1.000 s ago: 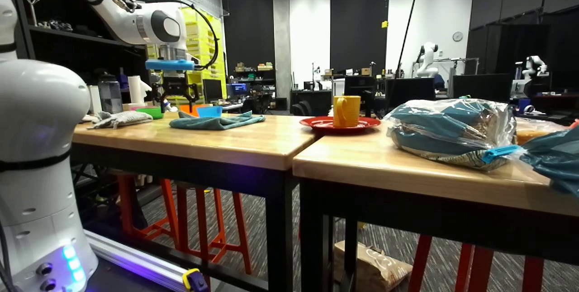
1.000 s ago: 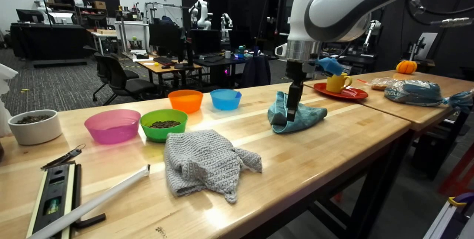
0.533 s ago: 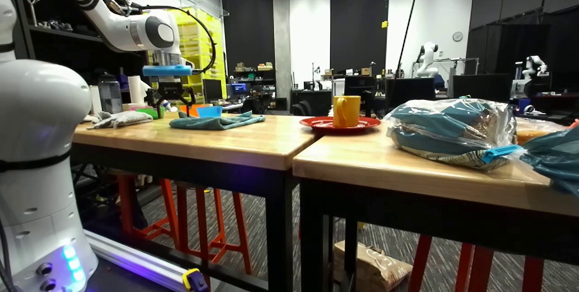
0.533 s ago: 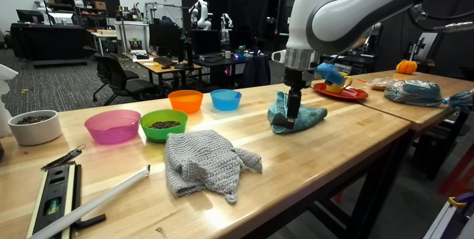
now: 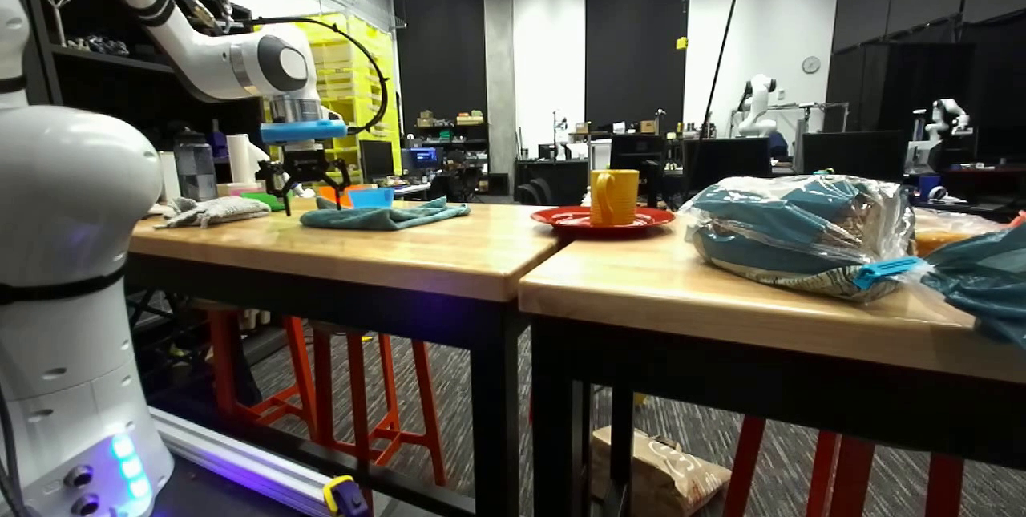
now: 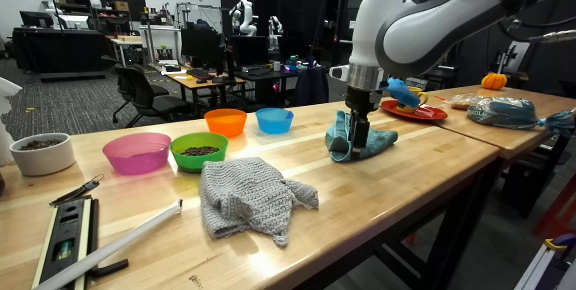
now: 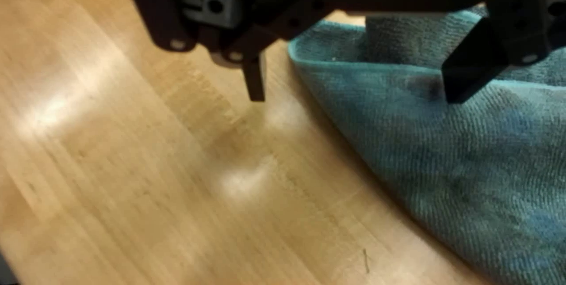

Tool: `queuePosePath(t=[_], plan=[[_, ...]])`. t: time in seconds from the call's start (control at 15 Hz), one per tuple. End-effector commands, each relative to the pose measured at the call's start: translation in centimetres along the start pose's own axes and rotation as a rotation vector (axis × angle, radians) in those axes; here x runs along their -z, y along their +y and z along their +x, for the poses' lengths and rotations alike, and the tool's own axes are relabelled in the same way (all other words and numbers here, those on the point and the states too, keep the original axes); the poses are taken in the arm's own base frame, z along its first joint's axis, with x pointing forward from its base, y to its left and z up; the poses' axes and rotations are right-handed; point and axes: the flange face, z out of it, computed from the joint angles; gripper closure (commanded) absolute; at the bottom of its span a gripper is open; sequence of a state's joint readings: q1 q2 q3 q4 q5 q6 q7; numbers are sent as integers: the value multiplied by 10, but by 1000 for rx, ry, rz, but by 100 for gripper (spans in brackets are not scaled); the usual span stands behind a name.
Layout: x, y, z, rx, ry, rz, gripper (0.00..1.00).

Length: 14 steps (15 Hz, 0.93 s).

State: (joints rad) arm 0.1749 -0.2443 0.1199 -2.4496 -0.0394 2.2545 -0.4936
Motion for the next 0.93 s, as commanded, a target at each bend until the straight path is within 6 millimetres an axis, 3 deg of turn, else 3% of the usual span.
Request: queuePosePath(t=[0.0, 0.87], plan=[[3, -4, -1, 55, 15, -38, 0], [-13, -9, 11, 104, 26, -40, 0]])
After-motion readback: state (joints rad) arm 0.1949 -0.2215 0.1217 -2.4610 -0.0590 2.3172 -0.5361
